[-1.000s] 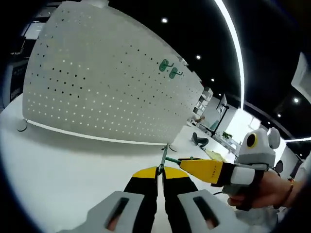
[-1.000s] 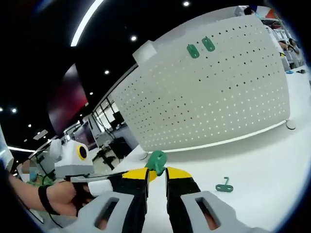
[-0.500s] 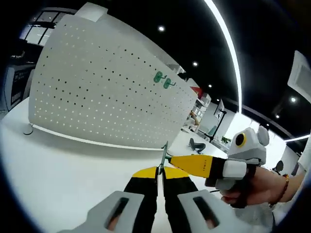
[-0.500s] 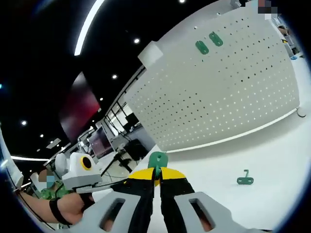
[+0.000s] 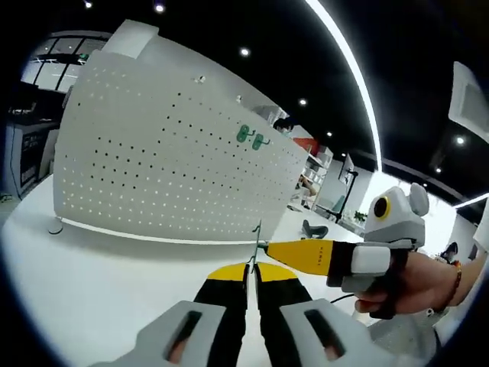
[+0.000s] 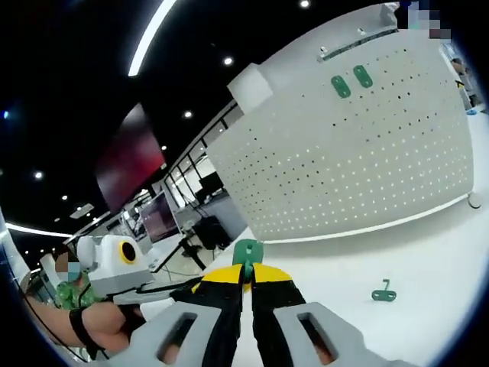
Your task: Insert the hook assembly into the mounting plate slot until the hook locks in place.
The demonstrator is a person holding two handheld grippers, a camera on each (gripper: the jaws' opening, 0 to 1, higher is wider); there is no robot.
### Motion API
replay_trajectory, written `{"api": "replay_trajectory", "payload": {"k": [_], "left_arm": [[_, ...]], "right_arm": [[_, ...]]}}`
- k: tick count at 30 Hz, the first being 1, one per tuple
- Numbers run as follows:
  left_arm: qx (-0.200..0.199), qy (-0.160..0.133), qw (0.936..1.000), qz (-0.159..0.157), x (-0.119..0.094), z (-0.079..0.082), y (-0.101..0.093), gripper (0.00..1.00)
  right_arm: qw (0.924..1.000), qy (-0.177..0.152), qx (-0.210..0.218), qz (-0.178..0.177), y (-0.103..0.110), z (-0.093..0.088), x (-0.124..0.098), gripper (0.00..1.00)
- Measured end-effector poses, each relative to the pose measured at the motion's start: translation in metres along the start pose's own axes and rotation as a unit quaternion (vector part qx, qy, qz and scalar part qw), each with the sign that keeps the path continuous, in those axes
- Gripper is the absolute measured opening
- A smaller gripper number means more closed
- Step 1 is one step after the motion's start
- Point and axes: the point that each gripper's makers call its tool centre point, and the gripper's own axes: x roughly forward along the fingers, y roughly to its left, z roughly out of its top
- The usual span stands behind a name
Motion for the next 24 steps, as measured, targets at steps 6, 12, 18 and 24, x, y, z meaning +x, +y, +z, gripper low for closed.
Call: {"api": "replay_trajectory", "payload": {"k": [6, 12, 18, 24], "left_arm": [[0.007, -0.002, 1.0, 0.001, -0.005, 0.003, -0.003, 0.07], [0.016, -0.009, 0.9998, -0.001, -0.015, 0.011, -0.007, 0.11], [0.026, -0.018, 0.9995, -0.008, -0.024, 0.016, -0.011, 0.15], [0.042, -0.021, 0.9989, -0.011, -0.034, 0.021, -0.012, 0.2]], "right_arm": [[0.9998, -0.008, -0.017, -0.008, -0.004, 0.01, -0.005, 0.02], [0.9986, -0.024, -0.039, -0.026, -0.011, 0.029, -0.007, 0.02], [0.9969, -0.031, -0.063, -0.036, -0.015, 0.044, 0.0, 0.02], [0.9943, -0.036, -0.088, -0.047, -0.015, 0.058, 0.008, 0.02]]}}
